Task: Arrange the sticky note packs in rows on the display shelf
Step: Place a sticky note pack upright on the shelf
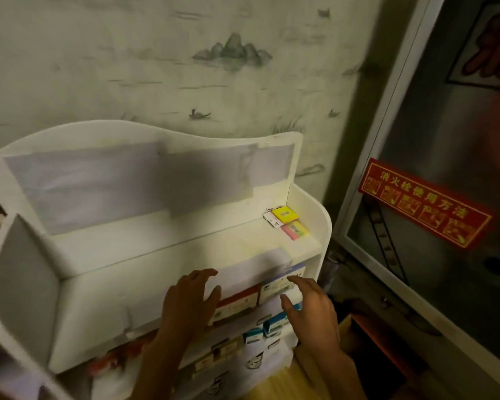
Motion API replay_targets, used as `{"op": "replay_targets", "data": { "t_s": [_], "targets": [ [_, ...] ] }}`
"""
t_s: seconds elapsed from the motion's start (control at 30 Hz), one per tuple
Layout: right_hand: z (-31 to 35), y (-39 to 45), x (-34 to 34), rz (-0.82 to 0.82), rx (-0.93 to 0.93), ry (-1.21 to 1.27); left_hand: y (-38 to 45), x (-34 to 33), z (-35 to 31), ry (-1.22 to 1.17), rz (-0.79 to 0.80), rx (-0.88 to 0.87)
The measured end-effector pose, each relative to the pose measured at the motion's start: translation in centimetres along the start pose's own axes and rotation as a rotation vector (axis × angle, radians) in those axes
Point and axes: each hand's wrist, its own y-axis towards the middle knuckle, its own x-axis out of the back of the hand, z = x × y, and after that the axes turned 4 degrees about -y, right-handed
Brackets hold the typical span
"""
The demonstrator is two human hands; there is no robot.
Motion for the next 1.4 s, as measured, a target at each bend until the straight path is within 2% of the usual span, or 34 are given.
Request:
{"op": "replay_targets", "data": {
  "t_s": [0.27,0.53,0.7,0.93,1.27,1.4],
  "targets": [
    [-2.6,13.3,-2.0,0.026,-0.029,-0.003,12.7,-5.1,-1.4,-0.043,-0.014,-0.027],
    [-3.1,25.3,-4.7,0.03,0.035,-0.059,22.8,-7.6,-2.4,-0.016,-0.018,-0.035],
    [-6.0,29.8,-8.0,0.03,0.03,-0.028,25.7,-8.7,-2.6,0.03,0.003,-0.035],
    [-9.9,35.4,-13.0,0.132,0.039,-0.066,28.5,-10.5,-3.4,0.078,-0.017,0.013],
    [-13.3,38.4,-16.2,0.122,0.25,-0.189,29.8,-14.2,-5.4,0.104,-0.014,0.094],
    [-12.8,38.8,-15.8,0.131,0.266,-0.27,29.9,-14.9,-5.7,0.092,-0.004,0.115]
  ]
}}
